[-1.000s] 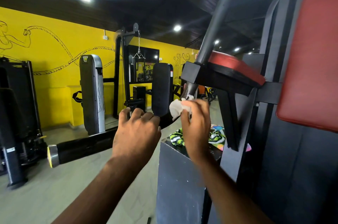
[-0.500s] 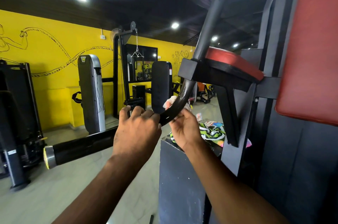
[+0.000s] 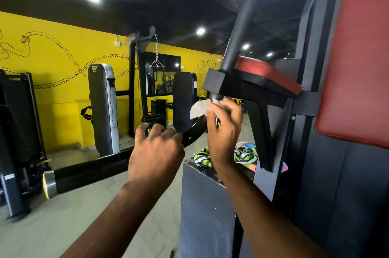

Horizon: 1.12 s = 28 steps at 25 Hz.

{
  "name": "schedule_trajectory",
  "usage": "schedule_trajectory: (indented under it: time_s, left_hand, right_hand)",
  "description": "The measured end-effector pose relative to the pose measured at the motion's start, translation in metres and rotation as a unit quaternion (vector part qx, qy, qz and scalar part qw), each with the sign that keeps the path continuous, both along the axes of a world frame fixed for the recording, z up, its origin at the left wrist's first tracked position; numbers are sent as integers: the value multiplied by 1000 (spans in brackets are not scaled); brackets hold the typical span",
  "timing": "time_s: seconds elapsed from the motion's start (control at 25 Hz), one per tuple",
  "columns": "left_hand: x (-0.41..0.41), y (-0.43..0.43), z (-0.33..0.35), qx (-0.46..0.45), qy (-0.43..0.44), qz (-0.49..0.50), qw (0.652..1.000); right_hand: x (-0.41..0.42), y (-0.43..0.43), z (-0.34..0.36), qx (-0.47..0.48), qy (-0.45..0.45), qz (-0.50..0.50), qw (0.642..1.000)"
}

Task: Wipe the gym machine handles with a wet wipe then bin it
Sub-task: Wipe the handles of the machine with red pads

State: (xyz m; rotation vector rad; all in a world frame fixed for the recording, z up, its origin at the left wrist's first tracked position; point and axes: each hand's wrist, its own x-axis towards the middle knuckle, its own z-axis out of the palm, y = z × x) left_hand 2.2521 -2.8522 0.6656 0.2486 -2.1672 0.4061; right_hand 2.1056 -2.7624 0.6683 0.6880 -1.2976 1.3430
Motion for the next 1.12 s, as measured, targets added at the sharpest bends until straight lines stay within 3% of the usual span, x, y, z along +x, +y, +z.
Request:
schedule_trajectory:
  time_s: [0.08, 0.2, 0.32, 0.44, 0.52, 0.6, 0.72, 0.8, 0.88, 0.96, 1.04, 1.08, 1.12]
  left_hand:
    - [0, 0, 0, -2, 5, 0, 1000]
    - [1, 1, -1, -6, 6, -2, 1000]
    - [1, -1, -2, -4, 3, -7, 1000]
    - [2, 0, -2, -6, 7, -6, 1000]
    - [2, 0, -2, -6, 7, -9, 1000]
    - [2, 0, -1, -4, 6, -11, 1000]
    - [0, 0, -1, -6, 0, -2, 1000]
    - [-1, 0, 0, -10, -1, -2, 1000]
    - [-1, 1, 2, -9, -3, -4, 1000]
    - [-1, 2, 1, -10, -4, -3, 1000]
    - [0, 1, 1, -14, 2, -6, 1000]
    - [0, 0, 1, -16, 1, -8, 1000]
    - [0, 0, 0, -19, 2, -9, 1000]
  right_hand:
    - [0, 5, -4, 91, 47, -78, 992]
    - [4, 11, -7, 256, 111, -134, 951]
    - [6, 12, 14, 306, 97, -193, 927]
    - [10, 16, 25, 383, 130, -283, 870]
    - [10, 24, 31, 406, 138, -306, 850]
    - [14, 31, 26, 400, 130, -301, 856]
    - [16, 31, 2, 313, 67, -205, 925]
    - [15, 23, -12, 165, 6, -63, 984]
    - [17, 14, -13, 2, -109, 93, 990]
    - [11, 6, -4, -125, -261, 265, 920]
    - [-1, 6, 17, -190, -365, 483, 773]
    - [-7, 8, 26, -185, -387, 556, 712]
    - [-13, 10, 32, -168, -397, 601, 673]
